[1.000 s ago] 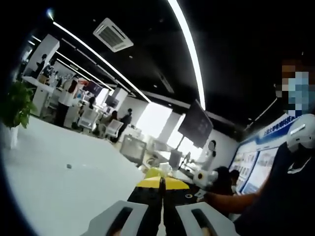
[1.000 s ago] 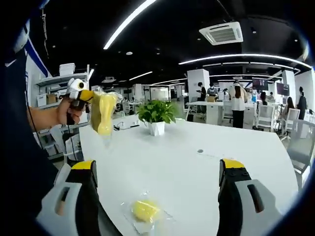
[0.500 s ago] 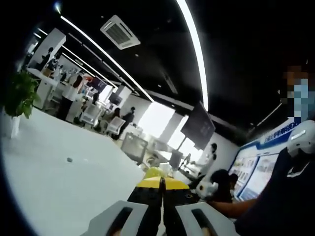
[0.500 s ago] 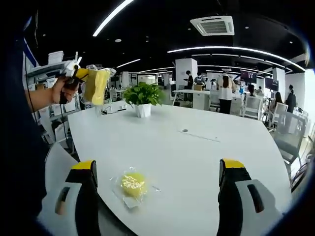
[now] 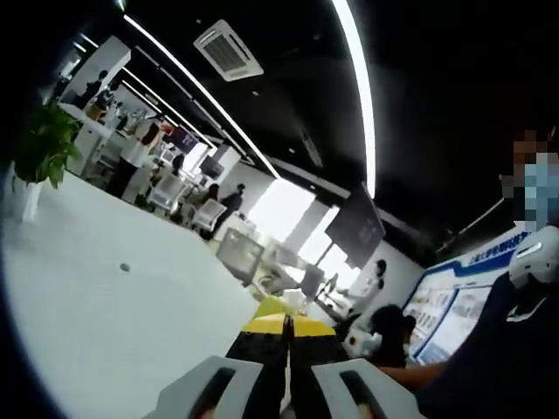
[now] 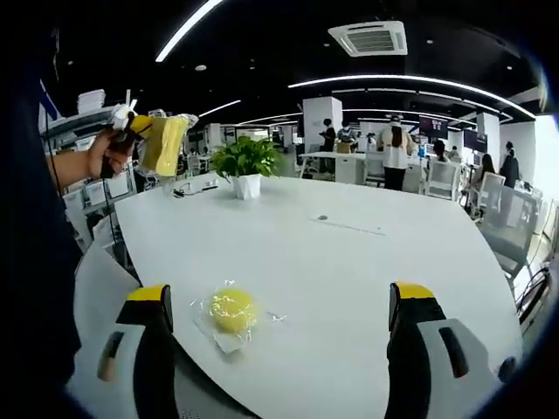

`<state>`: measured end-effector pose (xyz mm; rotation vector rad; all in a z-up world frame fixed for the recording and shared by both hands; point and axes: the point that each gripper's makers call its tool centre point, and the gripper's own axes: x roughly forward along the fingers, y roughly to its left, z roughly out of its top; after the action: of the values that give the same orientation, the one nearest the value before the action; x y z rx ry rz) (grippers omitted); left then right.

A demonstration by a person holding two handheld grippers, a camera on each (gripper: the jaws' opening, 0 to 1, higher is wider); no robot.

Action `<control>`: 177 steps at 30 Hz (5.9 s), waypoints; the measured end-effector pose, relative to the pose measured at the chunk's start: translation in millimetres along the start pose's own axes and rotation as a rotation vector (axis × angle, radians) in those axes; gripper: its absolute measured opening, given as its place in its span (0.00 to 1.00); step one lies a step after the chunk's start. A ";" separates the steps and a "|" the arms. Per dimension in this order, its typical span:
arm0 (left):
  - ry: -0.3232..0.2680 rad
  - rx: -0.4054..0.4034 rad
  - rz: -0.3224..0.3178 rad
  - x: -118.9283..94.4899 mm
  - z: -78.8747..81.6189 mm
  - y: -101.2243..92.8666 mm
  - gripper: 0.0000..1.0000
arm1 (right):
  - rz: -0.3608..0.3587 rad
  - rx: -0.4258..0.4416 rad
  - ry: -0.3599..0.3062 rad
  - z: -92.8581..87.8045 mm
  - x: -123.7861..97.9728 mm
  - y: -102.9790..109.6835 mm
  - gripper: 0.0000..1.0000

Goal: Compare the silicone blocks by pressing each to a similar depth, holding the contact briefly, and releasing to observe deformation and rebound differences across the visible hardness samples.

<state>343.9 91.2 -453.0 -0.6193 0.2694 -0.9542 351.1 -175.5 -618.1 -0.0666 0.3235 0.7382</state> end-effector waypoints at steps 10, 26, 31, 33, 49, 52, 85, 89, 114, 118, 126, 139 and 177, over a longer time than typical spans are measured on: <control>-0.005 -0.043 0.004 0.4 -7.9 6.8 0.00 | 0.020 -0.002 0.008 -13.8 8.0 4.9 0.97; -0.009 -0.161 0.018 -3.0 -28.1 30.1 0.00 | 0.029 0.010 0.025 -39.1 13.9 6.5 0.97; 0.016 -0.236 0.031 -6.3 -49.3 47.6 0.00 | 0.035 0.004 0.047 -45.7 15.6 7.1 0.97; 0.021 -0.248 0.040 -7.3 -55.2 53.2 0.00 | 0.038 0.007 0.050 -47.3 16.0 7.2 0.97; 0.105 -0.325 0.116 -11.5 -104.1 99.3 0.00 | 0.022 0.001 0.078 -52.7 11.8 7.5 0.97; 0.120 -0.340 0.126 -10.8 -112.2 106.4 0.00 | 0.021 0.007 0.081 -55.2 10.8 8.1 0.97; 0.352 -0.306 0.389 -24.0 -188.6 204.3 0.00 | 0.002 0.030 0.108 -65.1 9.8 5.3 0.97; 0.395 -0.263 0.404 -20.1 -191.5 220.8 0.00 | 0.006 0.030 0.110 -65.1 10.3 5.6 0.97; 0.637 0.153 0.574 -40.9 -202.5 279.6 0.00 | 0.008 0.046 0.119 -68.2 14.8 4.4 0.97; 0.647 0.183 0.570 -41.8 -202.6 279.1 0.00 | 0.009 0.046 0.120 -68.2 15.1 4.7 0.97; 0.663 0.269 0.558 -42.6 -203.1 278.9 0.00 | 0.007 0.044 0.116 -67.3 16.4 3.3 0.97; 0.576 0.233 0.640 -61.2 -190.2 290.4 0.35 | 0.012 0.044 0.114 -67.5 17.6 5.7 0.97; 0.330 0.317 0.566 -129.1 -164.7 215.4 1.00 | 0.011 0.039 0.187 -91.3 20.7 -9.9 0.97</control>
<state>338.9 227.6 -720.5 -0.0744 0.5418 -0.5263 347.7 -185.1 -711.7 -0.0969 0.5170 0.7378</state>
